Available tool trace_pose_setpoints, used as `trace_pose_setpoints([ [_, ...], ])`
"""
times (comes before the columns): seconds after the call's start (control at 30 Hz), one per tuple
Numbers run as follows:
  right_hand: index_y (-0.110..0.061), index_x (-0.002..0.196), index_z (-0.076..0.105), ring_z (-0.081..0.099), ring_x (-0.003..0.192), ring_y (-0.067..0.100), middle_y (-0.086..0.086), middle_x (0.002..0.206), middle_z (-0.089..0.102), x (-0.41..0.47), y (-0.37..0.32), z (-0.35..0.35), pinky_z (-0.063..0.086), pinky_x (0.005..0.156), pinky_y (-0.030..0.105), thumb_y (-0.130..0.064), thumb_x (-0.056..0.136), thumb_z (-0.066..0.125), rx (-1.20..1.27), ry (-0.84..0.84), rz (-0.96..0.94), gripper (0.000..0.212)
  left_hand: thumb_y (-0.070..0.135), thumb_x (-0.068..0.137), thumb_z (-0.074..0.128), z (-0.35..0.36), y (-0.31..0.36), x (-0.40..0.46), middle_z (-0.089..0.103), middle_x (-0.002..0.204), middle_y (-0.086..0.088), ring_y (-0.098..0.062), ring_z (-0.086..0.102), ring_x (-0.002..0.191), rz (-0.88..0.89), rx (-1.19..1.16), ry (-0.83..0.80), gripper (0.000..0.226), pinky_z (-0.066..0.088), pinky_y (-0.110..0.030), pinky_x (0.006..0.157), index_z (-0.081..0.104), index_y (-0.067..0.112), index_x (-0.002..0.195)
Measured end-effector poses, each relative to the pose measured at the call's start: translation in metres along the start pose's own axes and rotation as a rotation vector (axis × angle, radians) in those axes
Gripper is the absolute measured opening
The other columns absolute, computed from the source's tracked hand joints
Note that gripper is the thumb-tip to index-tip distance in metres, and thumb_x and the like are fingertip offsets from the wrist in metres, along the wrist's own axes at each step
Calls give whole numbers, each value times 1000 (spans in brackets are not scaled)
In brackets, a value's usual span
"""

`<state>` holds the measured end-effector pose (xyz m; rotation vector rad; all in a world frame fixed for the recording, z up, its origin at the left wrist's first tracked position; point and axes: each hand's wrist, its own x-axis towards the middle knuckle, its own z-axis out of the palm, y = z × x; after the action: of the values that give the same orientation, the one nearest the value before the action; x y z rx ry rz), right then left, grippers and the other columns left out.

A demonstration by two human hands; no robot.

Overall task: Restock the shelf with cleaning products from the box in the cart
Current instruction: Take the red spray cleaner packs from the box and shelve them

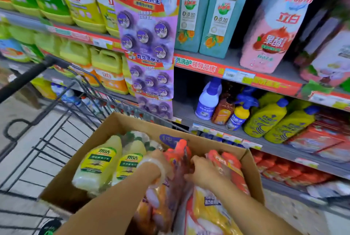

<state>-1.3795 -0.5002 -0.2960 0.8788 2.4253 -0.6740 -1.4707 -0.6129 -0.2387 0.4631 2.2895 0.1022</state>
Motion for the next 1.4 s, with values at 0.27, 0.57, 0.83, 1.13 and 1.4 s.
trace_pose_setpoints([
  [0.27, -7, 132, 42, 49, 119, 24, 10, 126, 48, -12, -29, -10, 37, 96, 27, -39, 79, 73, 481, 65, -73, 69, 7, 55, 87, -68, -59, -22, 67, 83, -6, -22, 60, 86, 42, -734, 35, 49, 48, -28, 68, 66, 0, 99],
  [0.57, -14, 82, 64, 67, 55, 9, -1, 67, 72, -38, -57, -41, 52, 53, 19, -4, 78, 72, 1366, -75, -112, 13, -9, 63, 74, -79, -101, -40, 74, 76, -14, -28, 70, 65, 250, -1127, 7, 37, 58, -43, 66, 66, 2, 98],
  [0.83, -22, 78, 54, 62, 61, -1, -5, 77, 66, -112, 8, -114, 52, 59, 13, 5, 75, 74, 1066, 287, -328, 34, 5, 20, 89, -53, -22, -58, 73, 68, -8, -17, 67, 54, 506, -1123, -25, 63, 53, -21, 48, 70, 7, 81],
  [1.13, -18, 99, 56, 64, 76, 5, -1, 93, 68, -238, 177, -174, 49, 57, 9, -6, 76, 76, 1105, 607, -297, 32, -11, 66, 77, -11, 165, -156, 74, 70, -7, -25, 67, 67, 752, -956, -53, 23, 53, -38, 72, 74, 12, 67],
  [1.4, -12, 110, 54, 66, 78, 12, 0, 94, 68, -388, 379, -200, 55, 62, 23, -11, 75, 78, 1109, 916, -157, 43, 16, 49, 87, 90, 362, -272, 73, 66, 0, -16, 66, 61, 1032, -736, -193, 33, 45, -23, 50, 70, 15, 77],
])
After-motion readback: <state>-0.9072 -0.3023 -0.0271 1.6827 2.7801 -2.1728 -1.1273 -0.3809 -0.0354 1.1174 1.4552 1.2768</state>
